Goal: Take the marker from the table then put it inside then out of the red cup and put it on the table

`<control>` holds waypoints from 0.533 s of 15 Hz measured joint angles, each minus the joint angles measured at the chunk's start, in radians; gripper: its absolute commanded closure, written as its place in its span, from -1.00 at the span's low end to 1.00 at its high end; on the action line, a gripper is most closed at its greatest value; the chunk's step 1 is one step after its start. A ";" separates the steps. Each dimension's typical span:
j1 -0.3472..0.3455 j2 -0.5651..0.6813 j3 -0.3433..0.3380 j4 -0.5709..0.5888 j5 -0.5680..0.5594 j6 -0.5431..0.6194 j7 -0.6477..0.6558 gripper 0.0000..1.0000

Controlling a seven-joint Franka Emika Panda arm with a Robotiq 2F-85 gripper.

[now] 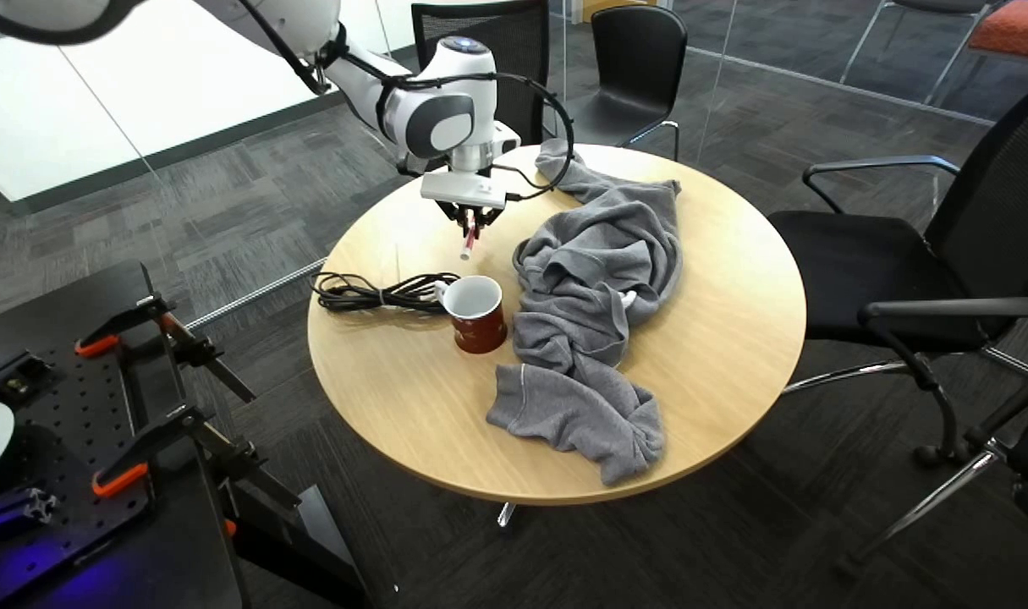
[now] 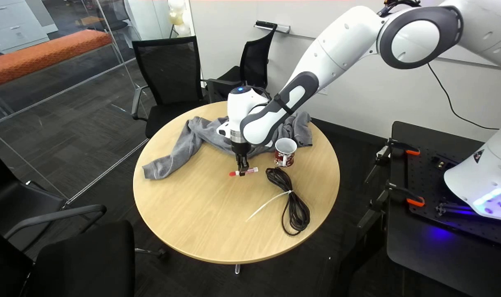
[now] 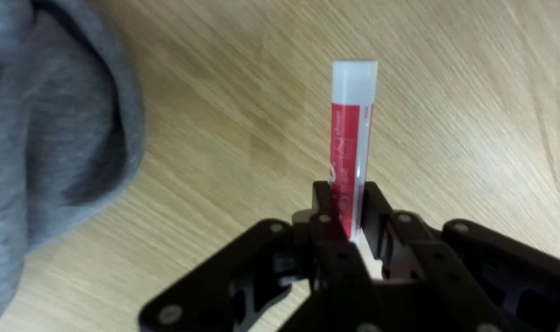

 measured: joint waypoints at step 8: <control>-0.009 -0.207 0.004 -0.217 0.045 -0.050 0.080 0.90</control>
